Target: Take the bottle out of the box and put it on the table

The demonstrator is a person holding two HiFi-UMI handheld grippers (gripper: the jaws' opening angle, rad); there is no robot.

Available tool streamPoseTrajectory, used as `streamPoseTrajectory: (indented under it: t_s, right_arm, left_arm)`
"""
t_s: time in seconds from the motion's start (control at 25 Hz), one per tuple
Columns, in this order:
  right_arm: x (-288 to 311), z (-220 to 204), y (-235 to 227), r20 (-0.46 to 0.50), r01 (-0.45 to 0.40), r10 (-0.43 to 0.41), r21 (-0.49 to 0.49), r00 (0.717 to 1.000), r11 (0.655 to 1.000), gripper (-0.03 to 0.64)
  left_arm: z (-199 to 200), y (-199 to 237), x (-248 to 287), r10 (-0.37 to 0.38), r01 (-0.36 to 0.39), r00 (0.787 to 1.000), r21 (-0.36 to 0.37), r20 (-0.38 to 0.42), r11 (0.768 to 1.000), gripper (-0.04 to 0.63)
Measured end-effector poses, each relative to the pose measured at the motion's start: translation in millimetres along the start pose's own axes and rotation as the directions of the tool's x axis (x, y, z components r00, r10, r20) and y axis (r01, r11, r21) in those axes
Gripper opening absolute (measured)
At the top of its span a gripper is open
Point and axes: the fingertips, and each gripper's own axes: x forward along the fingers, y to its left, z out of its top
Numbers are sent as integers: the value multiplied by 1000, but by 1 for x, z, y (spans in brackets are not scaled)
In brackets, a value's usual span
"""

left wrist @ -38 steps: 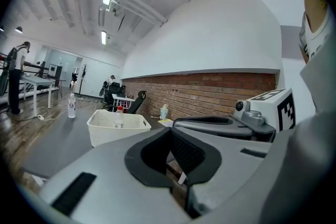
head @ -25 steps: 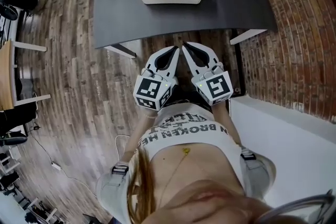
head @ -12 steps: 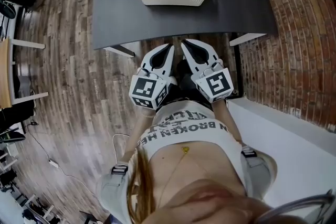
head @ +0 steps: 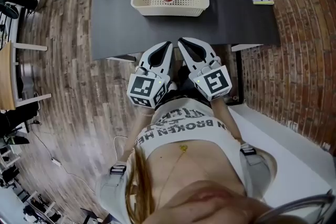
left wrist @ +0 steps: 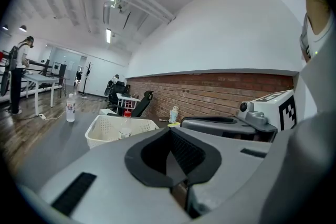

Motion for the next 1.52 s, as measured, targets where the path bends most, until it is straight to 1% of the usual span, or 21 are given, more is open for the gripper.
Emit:
streamPoseTrajectory:
  t_s: [0.32,0.68,0.8,1.0,1.36,1.52]
  right_arm:
    - [31,6,-42,9,-46,46,9,999,999,11]
    - [53,7,-83,-15,-83,83,5,996,997,11]
    - [61,9,-93,-7,-108,108,4,994,994,11]
    - [71,10,-103,-9,-145,145,-2,989,989,11]
    - [81,10,-132,-10,-173,173,-11,985,985,11]
    - [84,8,-143,-17,-188,187,-11,982,982,11]
  left_arm:
    - [16,18,48,25,-25,1000,2,-7,1000,0]
    - [26,33,87,66,-66,998,-7,-12,998,0]
    - [29,38,97,90,-90,996,-6,-9,996,0]
    - [31,45,110,116,-116,993,-28,-9,993,0]
    - [36,53,136,161,-161,987,0,-12,987,0]
    - [39,55,148,164,-164,986,-12,-4,986,0]
